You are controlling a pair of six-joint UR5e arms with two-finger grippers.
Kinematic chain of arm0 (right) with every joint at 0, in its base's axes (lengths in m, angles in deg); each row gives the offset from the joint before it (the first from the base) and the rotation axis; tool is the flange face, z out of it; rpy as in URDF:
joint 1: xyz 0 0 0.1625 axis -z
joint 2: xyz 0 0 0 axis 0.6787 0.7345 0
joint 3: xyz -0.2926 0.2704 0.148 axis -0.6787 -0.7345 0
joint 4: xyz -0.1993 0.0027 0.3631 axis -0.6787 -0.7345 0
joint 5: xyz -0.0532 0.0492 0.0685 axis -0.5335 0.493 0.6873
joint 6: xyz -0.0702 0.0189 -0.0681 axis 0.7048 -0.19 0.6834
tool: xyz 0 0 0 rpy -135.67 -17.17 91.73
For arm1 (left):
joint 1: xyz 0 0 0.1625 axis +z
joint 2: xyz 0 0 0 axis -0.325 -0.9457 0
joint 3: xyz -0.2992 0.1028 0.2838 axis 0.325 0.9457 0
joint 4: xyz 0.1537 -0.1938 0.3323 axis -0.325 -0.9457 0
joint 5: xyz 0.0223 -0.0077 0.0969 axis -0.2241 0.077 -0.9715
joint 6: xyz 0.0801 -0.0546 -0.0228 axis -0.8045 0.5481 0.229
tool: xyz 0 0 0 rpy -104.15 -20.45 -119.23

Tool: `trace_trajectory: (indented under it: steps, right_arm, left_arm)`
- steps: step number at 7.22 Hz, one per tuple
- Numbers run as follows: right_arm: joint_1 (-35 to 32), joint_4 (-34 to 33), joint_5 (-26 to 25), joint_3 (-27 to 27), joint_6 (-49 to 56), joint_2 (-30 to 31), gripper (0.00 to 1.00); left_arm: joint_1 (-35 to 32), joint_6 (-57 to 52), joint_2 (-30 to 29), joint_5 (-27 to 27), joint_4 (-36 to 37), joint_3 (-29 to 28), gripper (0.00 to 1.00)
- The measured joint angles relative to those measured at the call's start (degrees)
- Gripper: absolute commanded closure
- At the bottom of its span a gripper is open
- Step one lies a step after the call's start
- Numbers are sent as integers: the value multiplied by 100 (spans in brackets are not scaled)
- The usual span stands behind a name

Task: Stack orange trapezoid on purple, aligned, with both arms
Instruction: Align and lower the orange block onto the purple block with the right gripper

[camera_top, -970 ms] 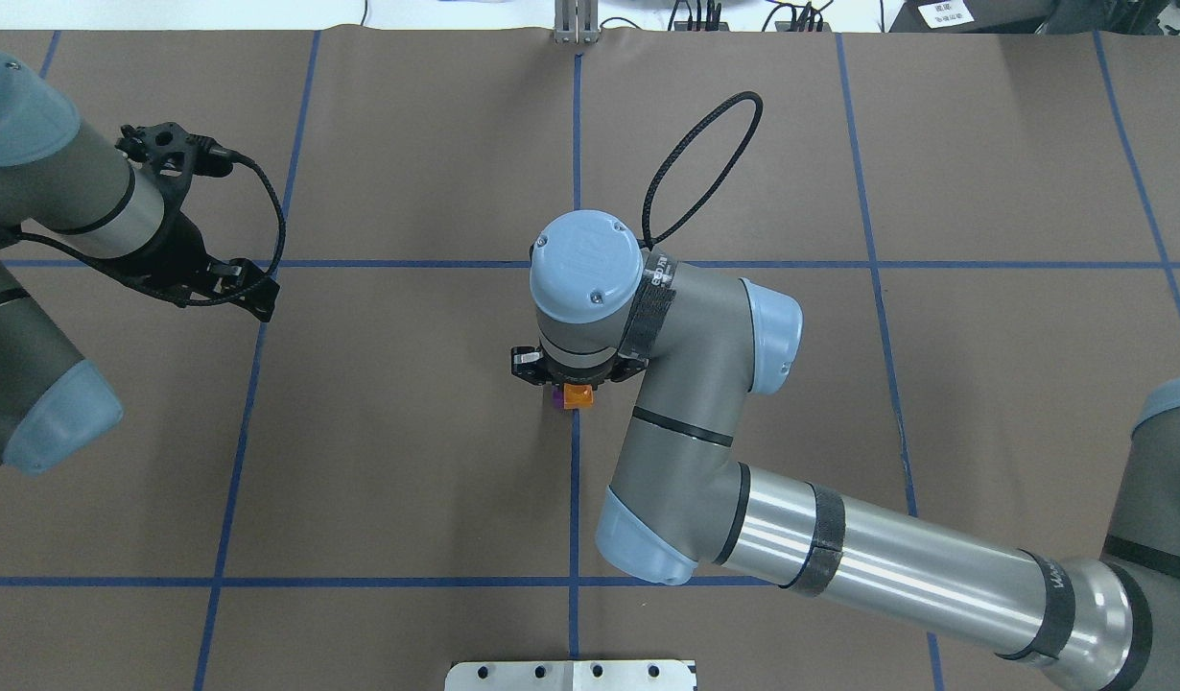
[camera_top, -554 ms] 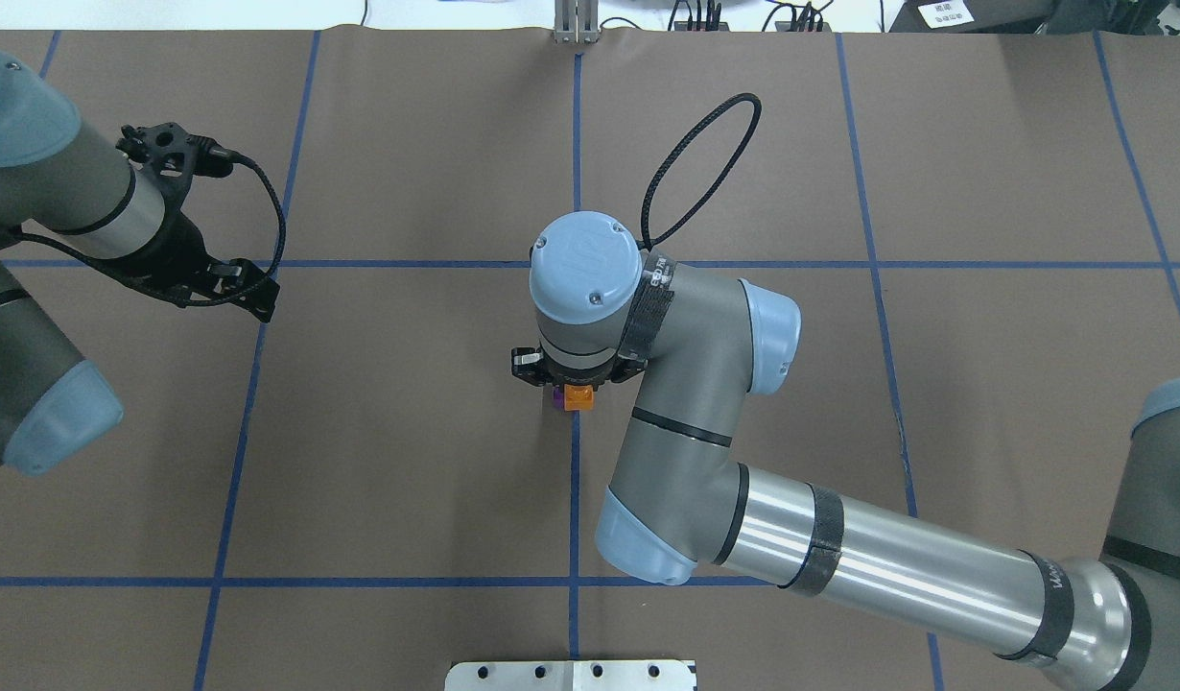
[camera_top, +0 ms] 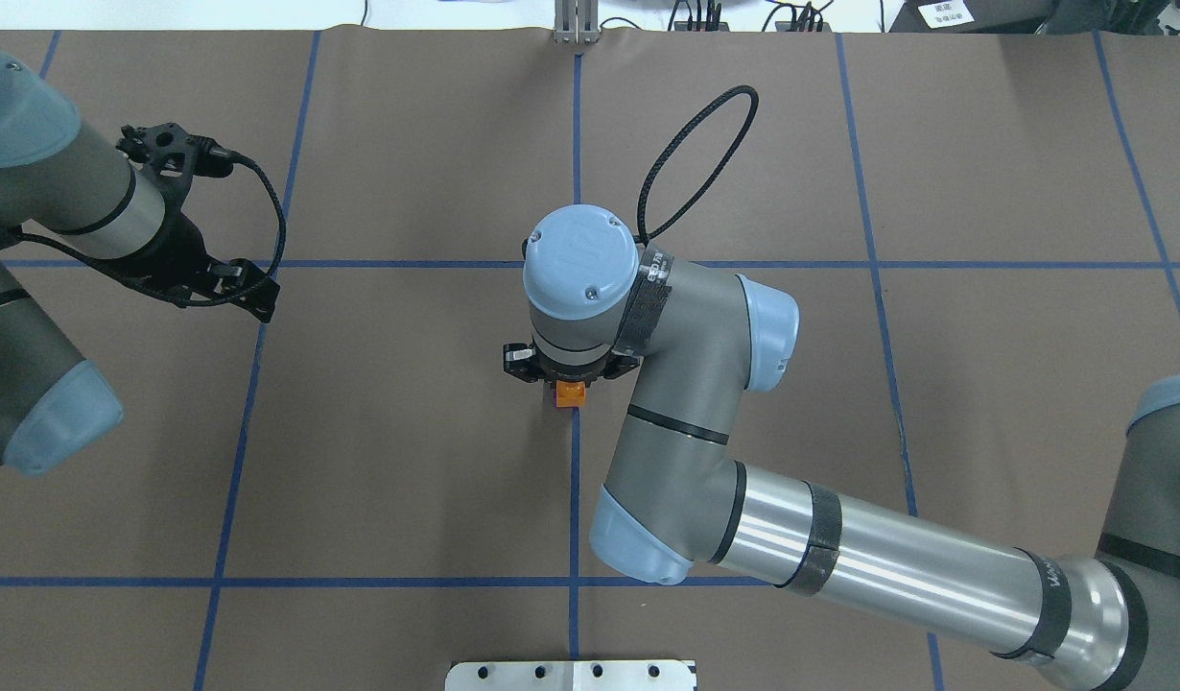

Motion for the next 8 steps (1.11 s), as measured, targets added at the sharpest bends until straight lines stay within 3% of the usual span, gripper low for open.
trace_trajectory:
  steps: [8]
  right_arm:
    - [4,444,-5,-336,-32,-2,100]
  left_arm:
    - [9,184,-13,2,0,47,0]
